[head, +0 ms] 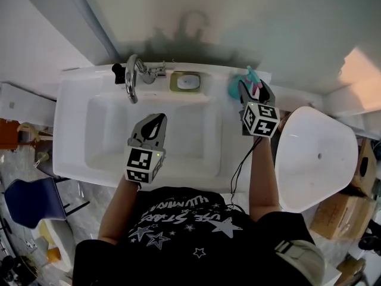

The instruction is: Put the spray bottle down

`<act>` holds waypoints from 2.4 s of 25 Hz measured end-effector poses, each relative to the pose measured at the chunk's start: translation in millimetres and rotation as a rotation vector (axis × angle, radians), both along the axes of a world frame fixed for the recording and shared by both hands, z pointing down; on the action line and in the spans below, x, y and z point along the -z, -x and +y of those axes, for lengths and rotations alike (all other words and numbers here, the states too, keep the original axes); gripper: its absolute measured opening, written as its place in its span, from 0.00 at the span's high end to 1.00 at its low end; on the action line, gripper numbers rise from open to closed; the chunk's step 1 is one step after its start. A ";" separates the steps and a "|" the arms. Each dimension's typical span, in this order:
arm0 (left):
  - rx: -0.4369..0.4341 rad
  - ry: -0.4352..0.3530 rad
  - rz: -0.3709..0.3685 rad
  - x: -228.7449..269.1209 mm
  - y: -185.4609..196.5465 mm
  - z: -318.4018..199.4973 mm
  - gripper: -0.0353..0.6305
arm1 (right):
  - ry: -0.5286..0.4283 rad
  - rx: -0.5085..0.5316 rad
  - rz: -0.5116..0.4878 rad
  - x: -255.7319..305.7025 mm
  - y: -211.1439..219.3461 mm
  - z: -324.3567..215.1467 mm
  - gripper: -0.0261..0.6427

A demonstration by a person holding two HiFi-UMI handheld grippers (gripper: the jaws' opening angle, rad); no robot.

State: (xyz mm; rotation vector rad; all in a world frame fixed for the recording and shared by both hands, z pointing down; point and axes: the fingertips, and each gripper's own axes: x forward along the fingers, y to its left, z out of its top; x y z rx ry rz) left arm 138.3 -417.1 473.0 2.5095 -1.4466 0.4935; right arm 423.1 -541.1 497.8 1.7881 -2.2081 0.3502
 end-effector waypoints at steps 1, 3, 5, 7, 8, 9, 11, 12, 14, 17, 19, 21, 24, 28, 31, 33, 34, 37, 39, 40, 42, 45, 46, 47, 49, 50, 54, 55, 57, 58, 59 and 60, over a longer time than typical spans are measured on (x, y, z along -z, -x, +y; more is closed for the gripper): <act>-0.002 -0.008 0.003 3.0 1.9 2.2 0.92 | -0.004 -0.004 0.002 2.9 0.4 5.0 0.54; -0.005 -0.017 0.011 8.9 6.0 7.8 0.92 | -0.014 -0.019 0.005 9.6 1.0 16.5 0.53; -0.016 -0.021 0.027 15.9 9.0 14.4 0.92 | -0.026 -0.046 0.005 16.8 -0.1 29.2 0.53; -0.035 -0.029 0.041 23.2 13.0 20.6 0.92 | -0.039 -0.085 0.000 24.2 -1.2 42.8 0.54; -0.044 -0.032 0.044 25.6 16.0 23.7 0.92 | -0.042 -0.104 -0.005 27.5 -0.9 50.3 0.54; -0.053 -0.035 0.047 27.0 19.4 26.5 0.92 | -0.043 -0.121 -0.013 30.3 0.1 58.2 0.54; -0.068 -0.040 0.052 28.4 27.2 30.9 0.92 | -0.042 -0.154 -0.037 35.1 5.0 74.2 0.54; -0.077 -0.042 0.055 29.3 31.4 33.1 0.92 | -0.044 -0.171 -0.048 37.4 8.6 82.5 0.54; -0.098 -0.048 0.065 32.8 39.2 38.6 0.92 | -0.061 -0.212 -0.058 43.8 15.5 100.6 0.54; -0.137 -0.061 0.082 39.6 48.3 49.4 0.92 | -0.092 -0.279 -0.058 56.9 23.6 129.9 0.62; -0.164 -0.071 0.088 43.7 56.5 58.8 0.92 | -0.103 -0.314 -0.058 63.7 31.7 149.8 0.71; -0.188 -0.082 0.096 46.7 67.2 68.5 0.92 | -0.119 -0.339 -0.059 69.4 43.2 169.3 0.77; -0.221 -0.095 0.107 48.5 84.3 81.7 0.92 | -0.142 -0.373 -0.055 76.5 61.2 195.7 0.88; -0.251 -0.100 0.111 47.7 109.3 108.0 0.92 | -0.155 -0.405 -0.045 79.9 88.3 232.5 0.94; -0.273 -0.106 0.121 48.4 126.6 130.0 0.92 | -0.155 -0.432 -0.048 80.6 107.9 264.6 0.94; -0.293 -0.108 0.128 47.7 138.1 145.5 0.92 | -0.152 -0.449 -0.050 79.0 121.8 288.3 0.94; -0.305 -0.107 0.130 46.6 144.3 153.5 0.92 | -0.146 -0.455 -0.047 77.3 129.4 300.0 0.94; -0.333 -0.098 0.134 40.7 165.2 177.1 0.92 | -0.122 -0.457 -0.024 69.4 156.0 332.6 0.94; -0.351 -0.087 0.132 34.8 178.4 190.5 0.92 | -0.111 -0.453 -0.016 63.9 175.5 351.9 0.94; -0.360 -0.081 0.129 31.8 184.5 196.2 0.92 | -0.106 -0.451 -0.019 61.0 185.4 360.8 0.94; -0.374 -0.070 0.124 26.7 195.5 206.0 0.92 | -0.094 -0.450 -0.025 54.1 204.4 376.9 0.94; -0.381 -0.053 0.128 22.2 207.9 216.7 0.92 | -0.072 -0.451 -0.031 44.7 226.8 396.3 0.94; -0.383 -0.049 0.131 21.2 210.6 219.3 0.92 | -0.068 -0.449 -0.031 43.4 232.3 401.5 0.94; -0.385 -0.046 0.133 19.9 212.6 221.3 0.92 | -0.066 -0.445 -0.028 43.1 236.9 406.1 0.94; -0.385 -0.044 0.130 16.7 215.0 222.9 0.92 | -0.064 -0.435 -0.020 43.4 242.9 413.9 0.94; -0.382 -0.042 0.129 15.3 215.0 222.6 0.92 | -0.063 -0.431 -0.018 43.9 243.8 417.4 0.94; -0.357 -0.040 0.128 14.8 208.3 220.1 0.92 | -0.069 -0.432 -0.028 47.6 237.8 430.0 0.94; -0.353 -0.041 0.127 15.5 205.4 221.3 0.92 | -0.071 -0.430 -0.034 48.4 236.2 433.6 0.94; -0.349 -0.042 0.123 17.2 198.1 226.8 0.92 | -0.074 -0.420 -0.040 50.3 233.3 442.7 0.94; -0.347 -0.041 0.122 18.3 193.7 230.7 0.92 | -0.075 -0.413 -0.042 51.7 231.4 448.0 0.94; -0.344 -0.041 0.121 19.4 188.9 235.0 0.92 | -0.075 -0.406 -0.044 53.0 229.2 453.7 0.94; -0.342 -0.040 0.121 20.6 183.8 239.5 0.92 | -0.075 -0.400 -0.047 54.3 226.6 459.5 0.94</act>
